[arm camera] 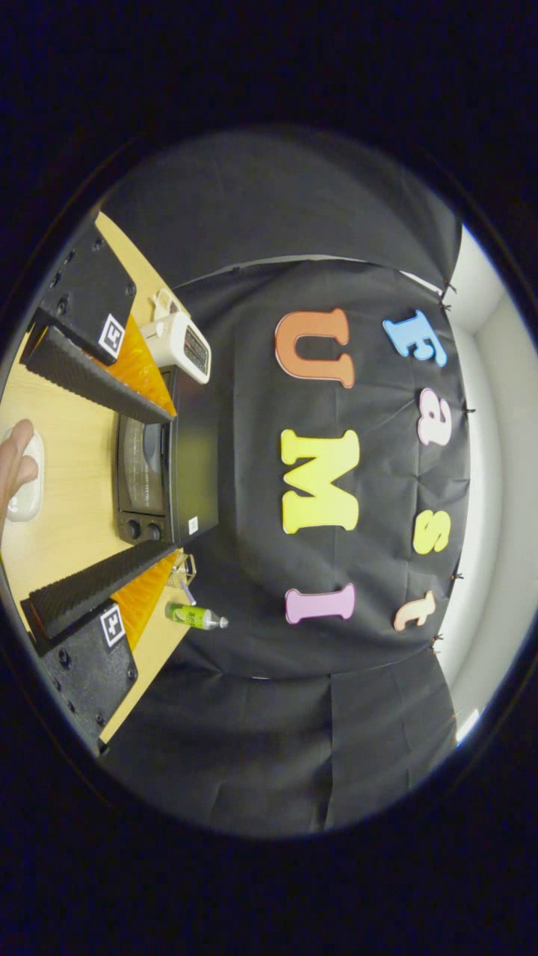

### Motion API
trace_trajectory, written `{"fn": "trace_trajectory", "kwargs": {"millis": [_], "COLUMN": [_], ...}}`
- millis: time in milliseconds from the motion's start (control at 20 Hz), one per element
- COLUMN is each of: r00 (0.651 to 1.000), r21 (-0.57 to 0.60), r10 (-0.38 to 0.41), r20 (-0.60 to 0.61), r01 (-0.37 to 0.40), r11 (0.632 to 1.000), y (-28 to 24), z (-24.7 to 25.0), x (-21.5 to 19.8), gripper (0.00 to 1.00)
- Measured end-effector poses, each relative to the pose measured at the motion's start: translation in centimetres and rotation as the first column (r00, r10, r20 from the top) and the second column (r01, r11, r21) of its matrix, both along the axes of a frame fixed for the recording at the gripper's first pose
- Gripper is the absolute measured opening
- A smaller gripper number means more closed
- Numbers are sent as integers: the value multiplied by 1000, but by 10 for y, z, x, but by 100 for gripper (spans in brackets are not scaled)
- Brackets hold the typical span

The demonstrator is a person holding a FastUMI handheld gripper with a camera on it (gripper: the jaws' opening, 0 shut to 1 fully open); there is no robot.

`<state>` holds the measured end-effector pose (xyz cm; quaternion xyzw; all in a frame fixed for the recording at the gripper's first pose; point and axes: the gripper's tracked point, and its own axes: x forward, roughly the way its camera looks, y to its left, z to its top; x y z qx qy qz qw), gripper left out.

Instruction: Open the toaster oven, put the food inside, and close the toaster oven door.

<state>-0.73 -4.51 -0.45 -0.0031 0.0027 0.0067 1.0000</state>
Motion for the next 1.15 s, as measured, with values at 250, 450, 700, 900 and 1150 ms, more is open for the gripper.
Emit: {"fn": "trace_trajectory", "kwargs": {"millis": [250,450,700,900,1150], "r00": [998,991,985,972,985], "r21": [85,49,13,-11,-65], "r10": [27,65,3,-24,72], "r20": [63,117,170,232,154], "r01": [-33,-71,-6,28,-62], "r11": [996,996,1000,1000,996], "y": [-15,-13,-20,-26,3], "z": [31,58,68,39,-13], "x": [-34,-54,-74,-91,-86], "gripper": [100,100,100,100,100]}}
